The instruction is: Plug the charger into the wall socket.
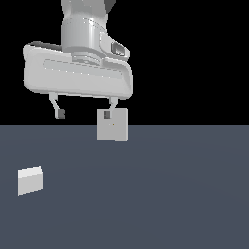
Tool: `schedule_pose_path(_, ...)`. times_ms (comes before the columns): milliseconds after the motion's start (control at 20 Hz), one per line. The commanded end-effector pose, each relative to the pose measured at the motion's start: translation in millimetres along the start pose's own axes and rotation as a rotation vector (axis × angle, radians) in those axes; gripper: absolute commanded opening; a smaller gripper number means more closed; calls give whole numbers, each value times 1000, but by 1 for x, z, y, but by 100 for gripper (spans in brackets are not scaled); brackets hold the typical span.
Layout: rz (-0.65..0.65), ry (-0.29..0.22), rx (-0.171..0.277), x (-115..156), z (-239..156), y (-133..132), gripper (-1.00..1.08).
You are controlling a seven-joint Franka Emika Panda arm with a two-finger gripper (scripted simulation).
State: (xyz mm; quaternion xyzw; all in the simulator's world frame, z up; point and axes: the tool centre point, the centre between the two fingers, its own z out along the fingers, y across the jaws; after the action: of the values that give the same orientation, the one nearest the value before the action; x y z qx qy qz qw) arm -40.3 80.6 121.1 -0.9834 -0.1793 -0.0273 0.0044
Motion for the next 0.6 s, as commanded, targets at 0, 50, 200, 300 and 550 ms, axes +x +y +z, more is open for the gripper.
schedule_pose_path(0, -73, 14, 7, -6, 13, -22, 100)
schedule_pose_path(50, -100, 19, 10, -9, 18, -30, 100)
schedule_pose_path(200, -168, 32, 16, -16, 31, -50, 100)
schedule_pose_path(300, -206, 39, 19, -21, 38, -61, 100)
schedule_pose_path(550, -273, 52, 26, -30, 50, -80, 100)
